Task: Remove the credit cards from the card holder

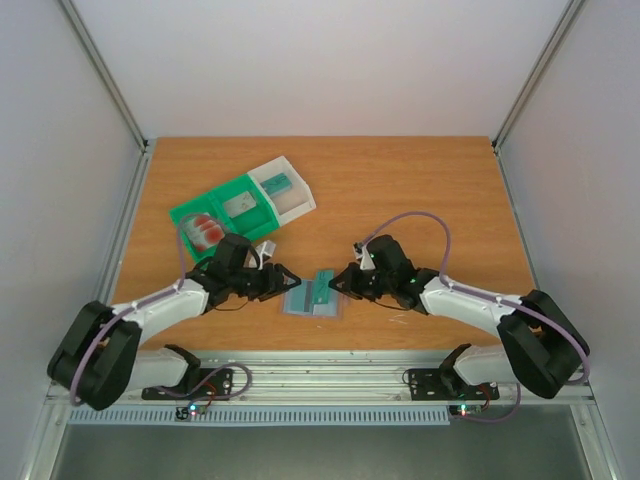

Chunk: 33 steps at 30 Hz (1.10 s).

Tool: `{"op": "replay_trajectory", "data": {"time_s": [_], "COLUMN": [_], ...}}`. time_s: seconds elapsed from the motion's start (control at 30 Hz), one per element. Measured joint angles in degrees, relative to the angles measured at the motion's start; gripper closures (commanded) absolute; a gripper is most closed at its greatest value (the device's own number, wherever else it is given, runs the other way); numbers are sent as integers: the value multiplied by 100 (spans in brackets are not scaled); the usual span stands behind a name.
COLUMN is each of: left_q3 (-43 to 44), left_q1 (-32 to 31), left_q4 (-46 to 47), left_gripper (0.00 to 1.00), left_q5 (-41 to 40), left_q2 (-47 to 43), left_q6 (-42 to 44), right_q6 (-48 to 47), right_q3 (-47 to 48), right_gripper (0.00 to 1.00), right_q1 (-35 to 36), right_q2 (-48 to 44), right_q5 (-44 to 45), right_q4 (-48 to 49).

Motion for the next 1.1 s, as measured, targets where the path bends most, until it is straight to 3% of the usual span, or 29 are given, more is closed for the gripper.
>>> {"op": "replay_trajectory", "data": {"time_s": [0.13, 0.27, 0.63, 0.83, 1.1], "left_q3": [2, -22, -597, -793, -892], "left_q1": [-7, -9, -15, -17, -17], "left_q4": [-11, 138, 1694, 2750, 3436], "left_gripper": [33, 32, 47, 63, 65], "left_q5": [7, 26, 437, 601, 640], "left_q2": [-612, -1128, -1311, -1202, -1154], "left_q6": [-247, -586, -1882, -2590, -2999], "right_q6": [168, 409, 1075, 1307, 1436], "right_q3": [-31, -98, -240, -254, -330], "right_gripper": [99, 99, 99, 99, 99], "right_q1": [0, 0, -2, -2, 0], "right_q2": [-297, -592, -1248, -1290, -1290], "right_q5": [-109, -262, -404, -409, -415], "right_q4": [138, 424, 1285, 1554, 1628]}}
